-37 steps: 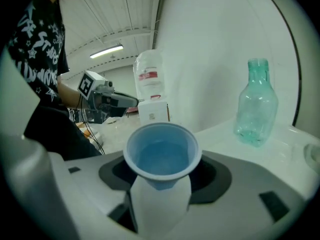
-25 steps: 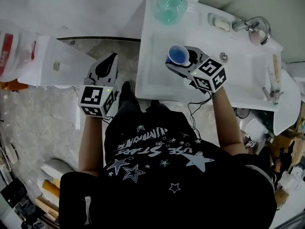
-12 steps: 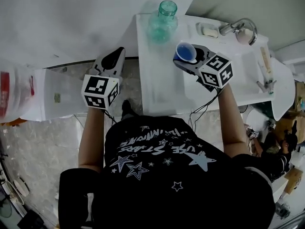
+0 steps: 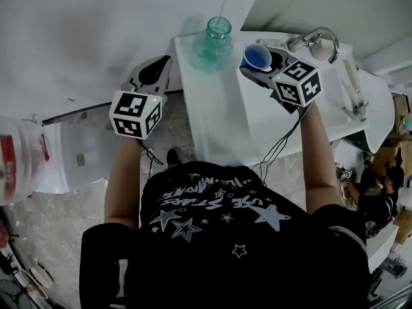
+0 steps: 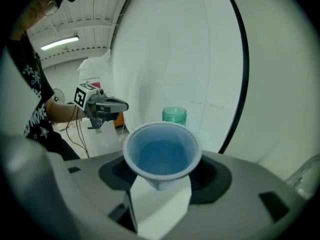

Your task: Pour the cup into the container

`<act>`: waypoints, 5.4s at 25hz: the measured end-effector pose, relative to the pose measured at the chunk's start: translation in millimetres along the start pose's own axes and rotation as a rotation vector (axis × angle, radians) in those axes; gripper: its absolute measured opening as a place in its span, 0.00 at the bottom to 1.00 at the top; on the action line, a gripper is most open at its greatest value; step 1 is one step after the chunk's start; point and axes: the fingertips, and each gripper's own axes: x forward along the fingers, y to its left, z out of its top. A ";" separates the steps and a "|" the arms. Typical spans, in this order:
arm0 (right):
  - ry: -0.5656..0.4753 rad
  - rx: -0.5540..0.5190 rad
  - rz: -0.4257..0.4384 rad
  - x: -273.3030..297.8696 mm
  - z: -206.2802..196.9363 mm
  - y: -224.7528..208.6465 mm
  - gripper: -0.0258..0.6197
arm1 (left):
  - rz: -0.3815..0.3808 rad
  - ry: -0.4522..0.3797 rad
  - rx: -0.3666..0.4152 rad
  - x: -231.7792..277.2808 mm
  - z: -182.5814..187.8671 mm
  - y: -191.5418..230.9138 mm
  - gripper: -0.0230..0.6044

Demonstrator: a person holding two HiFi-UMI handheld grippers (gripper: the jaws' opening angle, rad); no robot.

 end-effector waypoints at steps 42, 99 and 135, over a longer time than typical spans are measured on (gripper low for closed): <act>0.369 -0.490 -0.144 53.4 60.1 -80.6 0.48 | -0.028 -0.016 -0.059 50.7 6.4 41.0 0.05; 0.470 -0.775 -0.308 46.5 77.8 -79.5 0.47 | -0.029 -0.038 -0.104 38.3 -0.7 32.3 0.05; -0.064 -0.123 0.026 -13.6 7.1 32.4 0.48 | 0.028 0.007 -0.108 -20.7 -24.5 -60.3 0.05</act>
